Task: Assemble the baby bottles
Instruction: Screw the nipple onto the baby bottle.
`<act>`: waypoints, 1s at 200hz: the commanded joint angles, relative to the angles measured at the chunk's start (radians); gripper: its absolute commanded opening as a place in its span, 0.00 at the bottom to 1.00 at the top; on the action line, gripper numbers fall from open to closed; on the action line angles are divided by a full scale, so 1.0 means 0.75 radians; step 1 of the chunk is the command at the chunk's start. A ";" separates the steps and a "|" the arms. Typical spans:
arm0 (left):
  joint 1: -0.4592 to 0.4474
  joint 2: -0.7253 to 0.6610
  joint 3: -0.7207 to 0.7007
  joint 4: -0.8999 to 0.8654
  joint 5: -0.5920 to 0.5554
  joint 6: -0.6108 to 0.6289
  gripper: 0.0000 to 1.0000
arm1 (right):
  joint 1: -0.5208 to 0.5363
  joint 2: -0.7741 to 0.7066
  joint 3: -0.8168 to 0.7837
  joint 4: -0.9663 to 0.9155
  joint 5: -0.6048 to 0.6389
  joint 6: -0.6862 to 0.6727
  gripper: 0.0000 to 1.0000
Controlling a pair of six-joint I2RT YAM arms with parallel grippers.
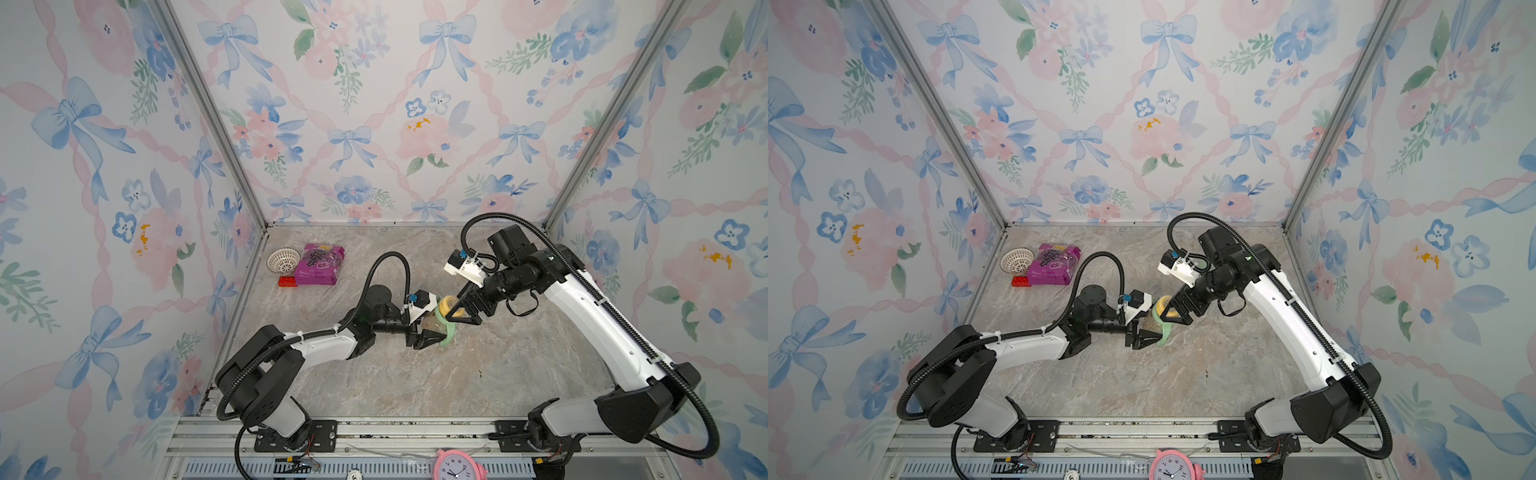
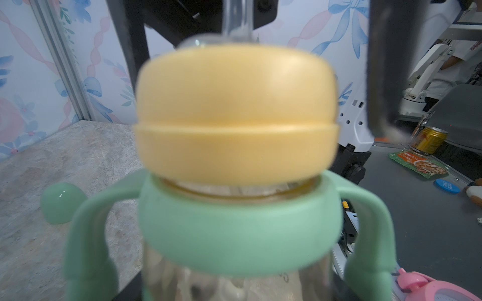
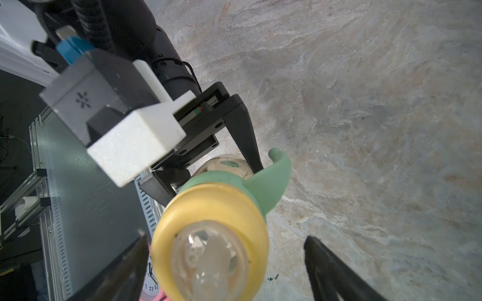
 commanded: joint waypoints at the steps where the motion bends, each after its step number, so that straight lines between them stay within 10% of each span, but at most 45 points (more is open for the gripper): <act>1: -0.011 -0.018 0.040 0.033 0.032 0.003 0.00 | 0.018 0.004 -0.008 0.018 0.011 0.004 0.87; 119: -0.012 0.022 0.112 0.005 -0.054 0.032 0.00 | 0.025 -0.008 0.034 0.011 0.072 0.175 0.52; 133: -0.035 0.013 0.103 0.004 -0.253 0.074 0.00 | 0.026 -0.003 0.046 0.062 0.138 0.332 0.52; 165: -0.237 0.069 0.083 0.185 -1.309 0.386 0.00 | 0.012 0.040 -0.026 0.298 0.348 1.334 0.44; 200: -0.245 0.127 0.082 0.288 -1.336 0.456 0.00 | 0.019 -0.028 -0.054 0.463 0.380 1.654 0.83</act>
